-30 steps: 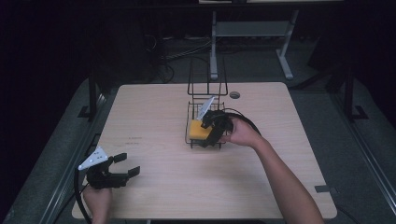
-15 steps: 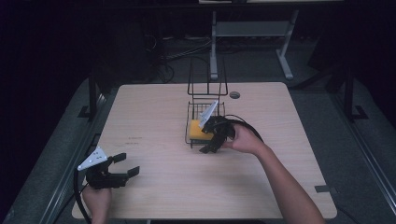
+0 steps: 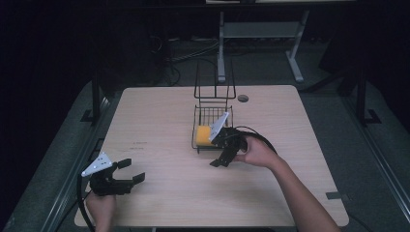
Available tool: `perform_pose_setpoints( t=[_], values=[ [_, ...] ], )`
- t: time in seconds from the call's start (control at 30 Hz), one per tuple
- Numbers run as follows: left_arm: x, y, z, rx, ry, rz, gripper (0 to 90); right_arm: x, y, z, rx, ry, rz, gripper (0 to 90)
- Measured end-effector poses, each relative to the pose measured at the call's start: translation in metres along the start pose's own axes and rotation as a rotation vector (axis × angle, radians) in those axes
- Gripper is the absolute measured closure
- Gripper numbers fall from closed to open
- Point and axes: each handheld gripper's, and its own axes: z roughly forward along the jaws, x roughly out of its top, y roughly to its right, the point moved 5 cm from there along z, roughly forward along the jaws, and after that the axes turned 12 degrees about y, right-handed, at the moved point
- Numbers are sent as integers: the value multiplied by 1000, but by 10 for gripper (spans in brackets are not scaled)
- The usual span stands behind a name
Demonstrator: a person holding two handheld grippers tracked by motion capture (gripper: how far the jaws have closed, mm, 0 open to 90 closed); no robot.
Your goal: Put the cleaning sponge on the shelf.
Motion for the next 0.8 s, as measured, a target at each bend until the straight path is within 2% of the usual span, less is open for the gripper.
perform_pose_setpoints(
  t=[0.8],
  values=[
    [0,3,3,-1,-9,6,141,-37,-18,-16,-34,-30,39,156]
  ],
)
